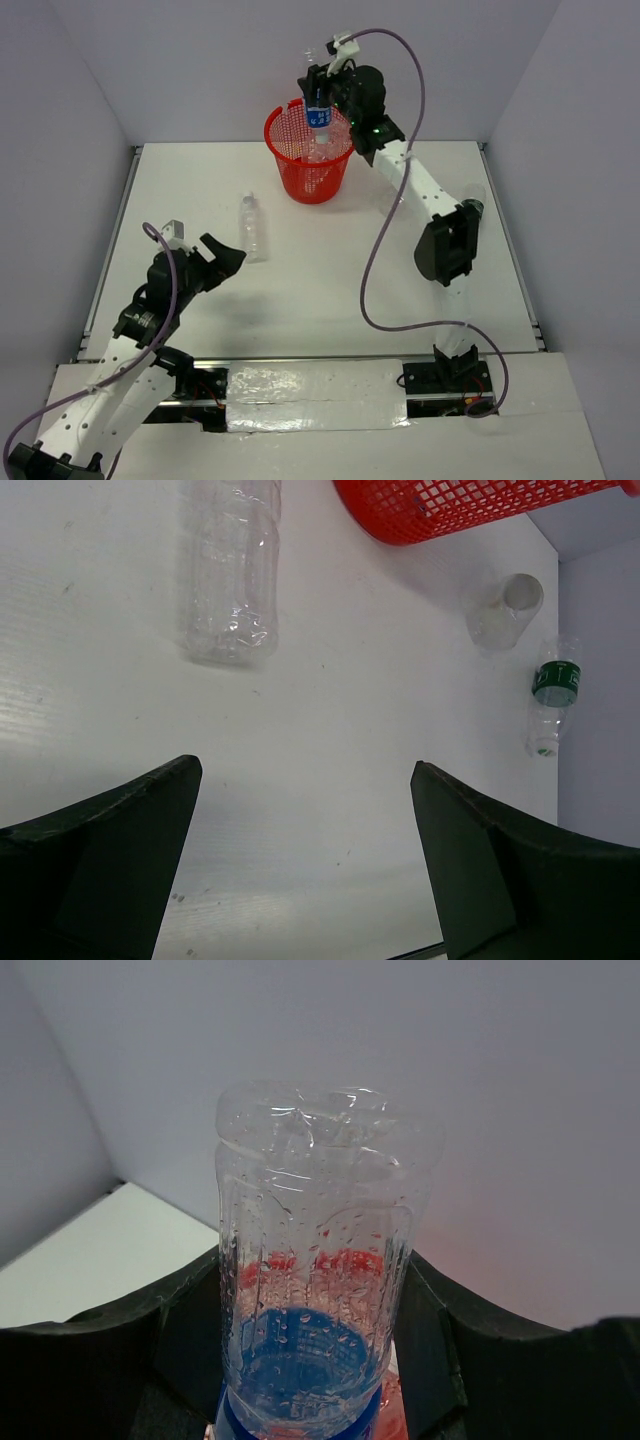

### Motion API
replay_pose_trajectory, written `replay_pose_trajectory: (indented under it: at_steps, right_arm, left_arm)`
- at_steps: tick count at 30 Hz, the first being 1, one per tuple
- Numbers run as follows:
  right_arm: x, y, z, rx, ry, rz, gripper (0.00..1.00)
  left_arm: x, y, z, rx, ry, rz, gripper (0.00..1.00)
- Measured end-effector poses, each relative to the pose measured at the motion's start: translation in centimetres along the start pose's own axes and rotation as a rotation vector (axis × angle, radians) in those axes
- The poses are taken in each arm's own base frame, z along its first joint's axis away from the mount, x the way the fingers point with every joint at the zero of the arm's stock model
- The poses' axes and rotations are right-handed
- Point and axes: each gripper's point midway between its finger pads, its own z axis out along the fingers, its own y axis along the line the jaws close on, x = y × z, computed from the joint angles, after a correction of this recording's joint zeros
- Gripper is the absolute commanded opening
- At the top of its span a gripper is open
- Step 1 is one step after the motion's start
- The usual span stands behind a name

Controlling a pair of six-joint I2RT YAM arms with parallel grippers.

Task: Put the plastic bottles in the bin

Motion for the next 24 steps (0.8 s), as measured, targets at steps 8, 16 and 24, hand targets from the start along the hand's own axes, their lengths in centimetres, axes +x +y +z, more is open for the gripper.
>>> replay_pose_trajectory:
  at_steps: [8,16,24]
  right_arm:
    - [7.1,-1.5,2.8,0.121,0.066,0.096,1.00]
    - [5.0,0.0,0.5,0.011,0.066,0.150,1.00]
    - [1.1,0.6,-11.0,-0.418,0.196,0.175,0.97]
  left_arm:
    - [0.3,0.7,-0.1,-0.029,0.012,0.001,0.99]
    - [0.8,1.4,1.4,-0.089,0.067,0.065,0.99]
    - [-1.9,0.1,6.5,-0.151,0.149,0.165,0.99]
